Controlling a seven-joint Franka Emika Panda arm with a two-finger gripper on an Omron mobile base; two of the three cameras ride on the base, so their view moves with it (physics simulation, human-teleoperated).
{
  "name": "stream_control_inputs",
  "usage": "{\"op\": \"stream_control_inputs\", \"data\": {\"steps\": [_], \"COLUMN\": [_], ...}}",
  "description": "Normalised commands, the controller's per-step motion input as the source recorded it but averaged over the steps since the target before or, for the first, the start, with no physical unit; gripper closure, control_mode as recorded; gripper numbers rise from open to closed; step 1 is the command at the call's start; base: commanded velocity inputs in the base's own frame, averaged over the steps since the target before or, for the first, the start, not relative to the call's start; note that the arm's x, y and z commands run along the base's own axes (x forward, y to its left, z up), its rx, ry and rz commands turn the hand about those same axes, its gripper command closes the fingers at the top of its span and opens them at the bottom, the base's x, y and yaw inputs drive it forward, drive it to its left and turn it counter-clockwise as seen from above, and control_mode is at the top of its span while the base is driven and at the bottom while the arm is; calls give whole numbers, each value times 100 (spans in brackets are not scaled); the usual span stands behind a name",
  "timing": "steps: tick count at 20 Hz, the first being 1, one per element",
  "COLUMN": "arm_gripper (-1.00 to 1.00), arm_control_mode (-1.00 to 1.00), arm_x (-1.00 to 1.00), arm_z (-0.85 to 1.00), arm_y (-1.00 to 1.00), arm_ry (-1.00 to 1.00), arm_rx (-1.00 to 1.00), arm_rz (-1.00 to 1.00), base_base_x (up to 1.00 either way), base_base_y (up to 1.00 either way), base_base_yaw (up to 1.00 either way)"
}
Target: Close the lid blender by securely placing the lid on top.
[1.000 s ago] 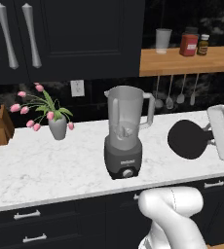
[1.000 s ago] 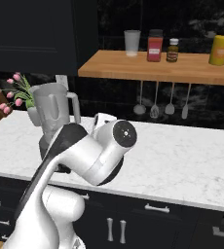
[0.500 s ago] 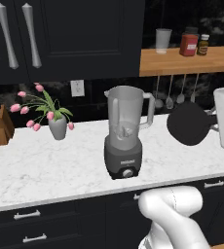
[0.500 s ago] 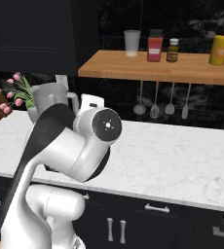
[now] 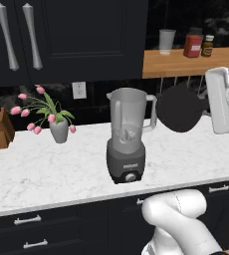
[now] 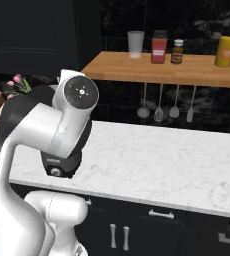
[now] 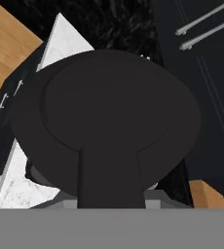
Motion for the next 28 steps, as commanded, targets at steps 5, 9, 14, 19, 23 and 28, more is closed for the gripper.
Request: {"op": "stream_control_inputs", "data": {"steps": [5, 9, 14, 19, 23, 28], "arm_gripper": [100, 100, 100, 100, 100, 100], "arm_control_mode": [-100, -100, -100, -100, -100, -100], "arm_x": [11, 19, 39, 35, 22, 39], "arm_z": [39, 27, 9, 0, 0, 0], "arm_y": [45, 39, 21, 2, 6, 4], "arm_ry": [0, 0, 2, 6, 4, 12], "arm_rx": [0, 0, 0, 0, 0, 0], "arm_rz": [0, 0, 0, 0, 0, 0], "base_base_x": [0, 0, 0, 0, 0, 0], "base_base_y": [0, 0, 0, 0, 0, 0], "base_base_yaw": [0, 0, 0, 0, 0, 0]}}
